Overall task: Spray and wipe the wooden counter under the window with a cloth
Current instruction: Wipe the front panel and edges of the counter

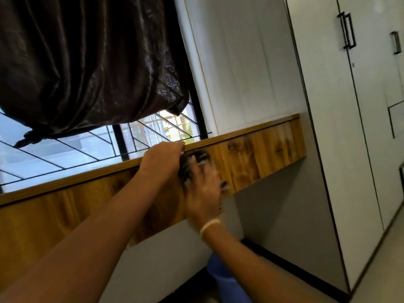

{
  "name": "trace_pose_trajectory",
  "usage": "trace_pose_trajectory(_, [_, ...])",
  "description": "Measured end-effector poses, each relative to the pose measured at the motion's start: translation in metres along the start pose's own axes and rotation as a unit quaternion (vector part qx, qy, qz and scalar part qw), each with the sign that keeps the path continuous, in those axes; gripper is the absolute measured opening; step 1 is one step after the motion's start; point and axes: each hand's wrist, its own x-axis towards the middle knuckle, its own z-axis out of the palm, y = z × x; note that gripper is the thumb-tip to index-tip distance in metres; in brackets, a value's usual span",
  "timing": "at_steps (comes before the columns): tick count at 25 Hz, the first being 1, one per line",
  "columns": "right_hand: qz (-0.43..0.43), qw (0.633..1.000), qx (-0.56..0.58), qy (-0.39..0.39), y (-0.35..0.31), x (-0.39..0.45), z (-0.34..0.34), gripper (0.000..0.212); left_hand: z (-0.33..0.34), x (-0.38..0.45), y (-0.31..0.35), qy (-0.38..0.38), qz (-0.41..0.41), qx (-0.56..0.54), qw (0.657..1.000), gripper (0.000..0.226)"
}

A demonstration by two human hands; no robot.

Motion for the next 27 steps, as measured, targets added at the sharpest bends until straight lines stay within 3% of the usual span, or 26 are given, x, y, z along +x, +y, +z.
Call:
trace_pose_trajectory(2, [-0.143, 0.987, 0.011, -0.069, -0.01, -0.042, 0.009, 0.059, -0.001, -0.002, -0.002, -0.004, 0.011, 0.001, 1.0, 0.024])
trace_pose_trajectory(4, [-0.183, 0.981, 0.016, -0.062, 0.011, -0.036, 0.008, 0.062, -0.001, -0.002, -0.004, -0.001, 0.031, 0.004, 1.0, 0.028])
trace_pose_trajectory(6, [-0.093, 0.995, 0.024, 0.001, 0.034, -0.009, 0.003, 0.055, 0.002, 0.001, -0.008, 0.008, 0.033, -0.007, 0.999, 0.031])
trace_pose_trajectory(8, [0.06, 0.997, -0.002, 0.058, 0.06, 0.022, -0.007, 0.05, 0.006, 0.001, -0.01, 0.017, 0.037, -0.018, 0.999, 0.033])
trace_pose_trajectory(12, [0.335, 0.938, -0.022, 0.086, 0.08, 0.068, -0.024, 0.051, 0.01, -0.002, -0.008, 0.073, 0.05, 0.013, 0.996, 0.029])
trace_pose_trajectory(13, [0.367, 0.927, -0.025, 0.08, 0.072, 0.071, -0.023, 0.052, 0.009, -0.001, -0.003, 0.07, 0.046, 0.018, 0.996, 0.028])
trace_pose_trajectory(14, [0.355, 0.931, -0.018, 0.078, 0.057, 0.066, -0.019, 0.052, 0.008, -0.003, 0.0, 0.065, 0.047, 0.029, 0.996, 0.028])
trace_pose_trajectory(17, [0.151, 0.988, -0.013, 0.026, -0.004, 0.028, 0.001, 0.053, 0.009, -0.007, 0.0, 0.067, 0.035, 0.033, 0.997, 0.026])
trace_pose_trajectory(20, [0.049, 0.998, -0.021, -0.026, -0.005, 0.011, -0.002, 0.054, 0.015, -0.004, 0.001, 0.1, 0.041, 0.055, 0.993, 0.025])
trace_pose_trajectory(27, [0.126, 0.989, -0.028, 0.068, 0.071, 0.073, -0.014, 0.054, 0.043, -0.001, 0.014, 0.156, 0.012, 0.052, 0.986, 0.048])
